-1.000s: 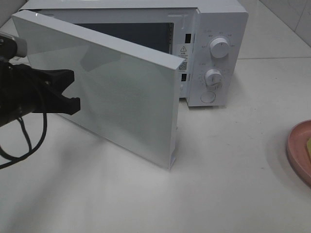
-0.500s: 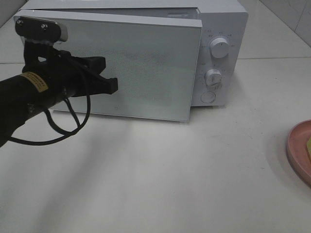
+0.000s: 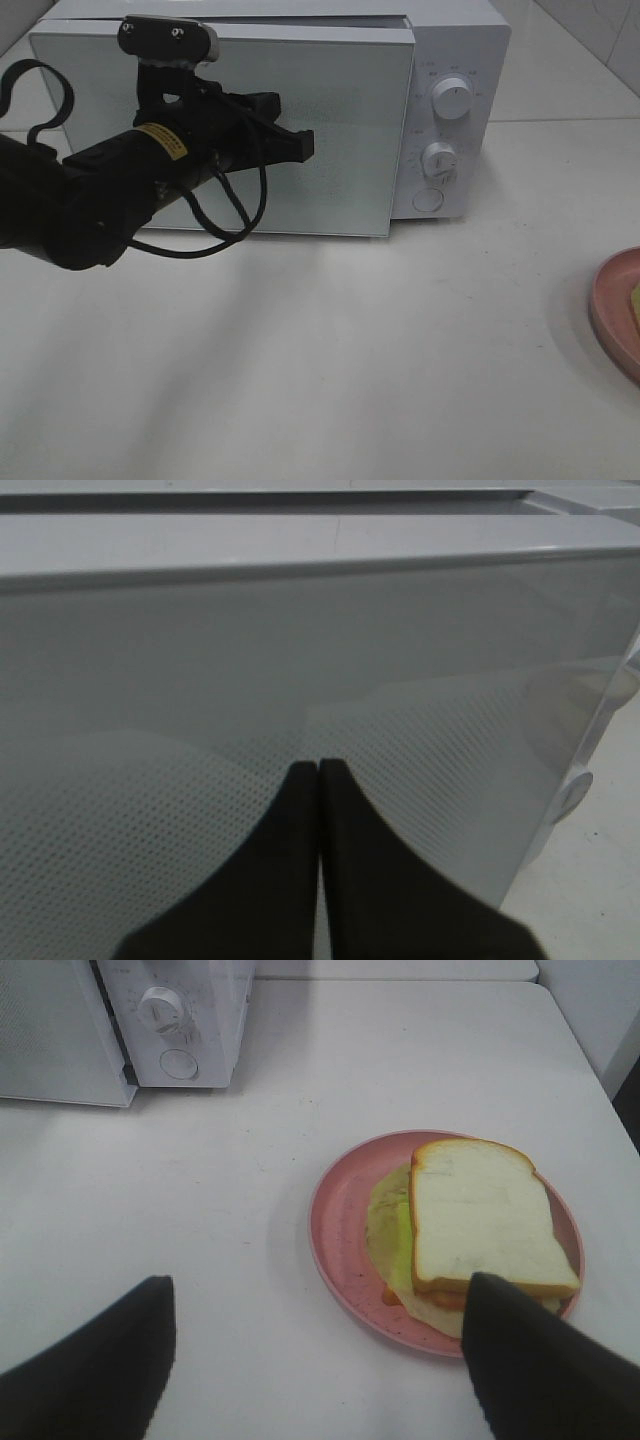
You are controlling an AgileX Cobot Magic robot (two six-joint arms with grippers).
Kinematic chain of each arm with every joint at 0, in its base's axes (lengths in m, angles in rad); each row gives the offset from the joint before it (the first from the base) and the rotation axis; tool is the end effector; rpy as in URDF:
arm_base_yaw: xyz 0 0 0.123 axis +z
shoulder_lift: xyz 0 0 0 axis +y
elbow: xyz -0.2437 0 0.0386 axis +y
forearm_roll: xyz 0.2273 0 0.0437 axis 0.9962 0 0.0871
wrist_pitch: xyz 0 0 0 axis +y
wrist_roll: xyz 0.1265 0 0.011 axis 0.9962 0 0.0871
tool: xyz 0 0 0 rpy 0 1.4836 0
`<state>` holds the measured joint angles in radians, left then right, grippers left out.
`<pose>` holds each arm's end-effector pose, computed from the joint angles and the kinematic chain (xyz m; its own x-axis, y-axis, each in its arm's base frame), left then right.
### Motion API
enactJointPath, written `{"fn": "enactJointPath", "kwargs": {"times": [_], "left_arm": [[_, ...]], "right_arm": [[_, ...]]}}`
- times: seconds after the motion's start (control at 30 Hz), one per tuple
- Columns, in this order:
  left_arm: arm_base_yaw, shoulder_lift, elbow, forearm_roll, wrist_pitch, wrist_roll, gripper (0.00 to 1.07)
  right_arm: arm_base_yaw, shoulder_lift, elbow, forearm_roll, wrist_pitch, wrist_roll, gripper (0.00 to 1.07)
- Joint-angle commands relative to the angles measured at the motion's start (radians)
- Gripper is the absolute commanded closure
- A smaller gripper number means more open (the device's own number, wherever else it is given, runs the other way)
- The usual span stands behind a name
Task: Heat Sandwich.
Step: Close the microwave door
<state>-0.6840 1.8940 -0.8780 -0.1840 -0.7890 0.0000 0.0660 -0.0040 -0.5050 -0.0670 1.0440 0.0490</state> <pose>0.3169 -0.2371 0.1530 -0.1821 -0.0179 -0.9831 0.5077 0.8546 -0.1096 0.0480 -0.0042 0.2547 -0.4313 -0.0132 -0.9021 -0.0072 0.9999 -0.0112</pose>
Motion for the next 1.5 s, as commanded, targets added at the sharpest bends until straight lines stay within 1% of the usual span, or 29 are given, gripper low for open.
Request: {"fn": "enactJointPath", "kwargs": {"times": [0.03,0.27,0.53,0.6,0.63,0.77,1.27,1.37,1.47,1.5], "left_arm": [[-0.013,0.016,-0.036,-0.011,0.009,-0.010,1.06],[-0.014,0.068,-0.122,-0.013,0.035,-0.010,1.06],[-0.014,0.103,-0.189,-0.016,0.053,-0.009,1.06],[-0.007,0.121,-0.222,-0.026,0.063,0.000,1.06],[-0.007,0.121,-0.222,-0.026,0.063,0.000,1.06],[0.013,0.149,-0.280,-0.055,0.108,-0.009,1.06],[0.006,0.147,-0.283,-0.028,0.107,-0.009,1.06],[-0.004,0.140,-0.282,-0.008,0.109,-0.009,1.06],[-0.011,0.130,-0.274,-0.008,0.111,-0.009,1.06],[-0.016,0.119,-0.257,-0.008,0.111,-0.009,1.06]], "right_arm": [[-0.008,-0.027,0.001,-0.007,-0.013,0.004,0.31],[-0.008,-0.027,0.001,-0.007,-0.013,0.004,0.31],[-0.008,-0.027,0.001,-0.007,-0.013,0.004,0.31],[-0.008,-0.027,0.001,-0.007,-0.013,0.006,0.31],[-0.008,-0.027,0.001,-0.007,-0.013,0.006,0.31],[-0.008,-0.027,0.001,-0.007,-0.013,0.005,0.31],[-0.008,-0.027,0.001,-0.007,-0.013,0.005,0.31],[-0.008,-0.027,0.001,-0.007,-0.013,0.005,0.31],[-0.008,-0.027,0.001,-0.007,-0.013,0.004,0.31],[-0.008,-0.027,0.001,-0.007,-0.013,0.004,0.31]]}}
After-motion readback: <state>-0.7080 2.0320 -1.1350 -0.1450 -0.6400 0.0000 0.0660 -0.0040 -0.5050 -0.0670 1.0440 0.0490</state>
